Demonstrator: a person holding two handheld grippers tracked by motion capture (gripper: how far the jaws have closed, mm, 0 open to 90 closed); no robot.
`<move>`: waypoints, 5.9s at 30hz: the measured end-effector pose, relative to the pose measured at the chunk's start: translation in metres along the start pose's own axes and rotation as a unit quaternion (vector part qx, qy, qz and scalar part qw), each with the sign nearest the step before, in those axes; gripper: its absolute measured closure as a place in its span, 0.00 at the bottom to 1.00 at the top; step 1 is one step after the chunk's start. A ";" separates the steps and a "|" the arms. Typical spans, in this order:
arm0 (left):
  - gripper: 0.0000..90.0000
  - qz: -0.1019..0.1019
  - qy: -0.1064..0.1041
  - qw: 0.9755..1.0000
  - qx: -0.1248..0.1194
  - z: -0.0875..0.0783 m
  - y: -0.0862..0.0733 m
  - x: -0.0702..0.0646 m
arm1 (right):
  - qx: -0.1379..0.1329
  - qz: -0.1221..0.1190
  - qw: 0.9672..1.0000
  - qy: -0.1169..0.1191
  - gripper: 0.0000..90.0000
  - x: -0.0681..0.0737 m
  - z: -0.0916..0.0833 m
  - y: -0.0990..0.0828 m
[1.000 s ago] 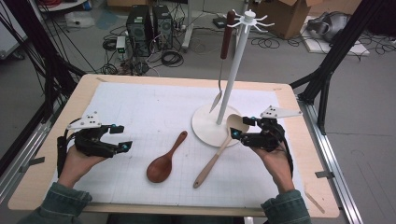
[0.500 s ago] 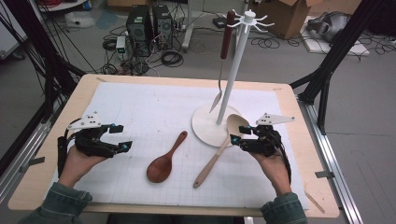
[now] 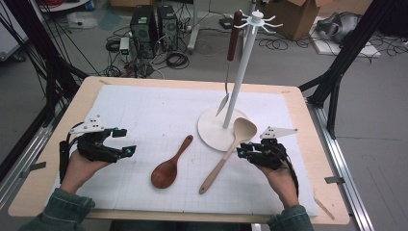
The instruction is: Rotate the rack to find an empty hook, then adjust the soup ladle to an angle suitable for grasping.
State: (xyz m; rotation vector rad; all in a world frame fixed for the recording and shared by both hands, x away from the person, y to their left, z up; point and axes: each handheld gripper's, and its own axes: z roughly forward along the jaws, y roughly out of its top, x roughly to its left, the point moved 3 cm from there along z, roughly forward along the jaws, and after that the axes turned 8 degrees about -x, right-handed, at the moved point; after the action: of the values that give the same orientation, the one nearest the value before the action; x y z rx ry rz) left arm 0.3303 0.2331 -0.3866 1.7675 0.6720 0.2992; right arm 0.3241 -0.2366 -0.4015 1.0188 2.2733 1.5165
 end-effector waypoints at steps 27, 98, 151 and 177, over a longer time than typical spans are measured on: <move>0.21 -0.003 0.014 1.000 0.000 -0.003 -0.001 0.005 | 0.051 -0.027 0.997 0.047 1.00 0.014 0.009 -0.027; 0.21 -0.003 0.013 1.000 -0.003 -0.003 0.000 0.002 | 0.126 -0.136 0.961 0.204 1.00 0.097 0.074 -0.053; 0.22 -0.001 0.002 1.000 0.004 0.002 -0.002 -0.001 | 0.099 -0.118 0.971 0.185 1.00 0.098 0.126 -0.029; 0.22 0.000 -0.001 1.000 0.005 0.004 -0.003 -0.003 | 0.099 -0.111 0.973 0.175 1.00 0.095 0.126 -0.025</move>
State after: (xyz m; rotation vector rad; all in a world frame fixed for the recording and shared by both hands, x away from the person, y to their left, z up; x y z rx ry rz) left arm 0.3294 0.2284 -0.3903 1.7767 0.6730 0.2944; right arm 0.3110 -0.0893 -0.4608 0.5450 2.7171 1.4932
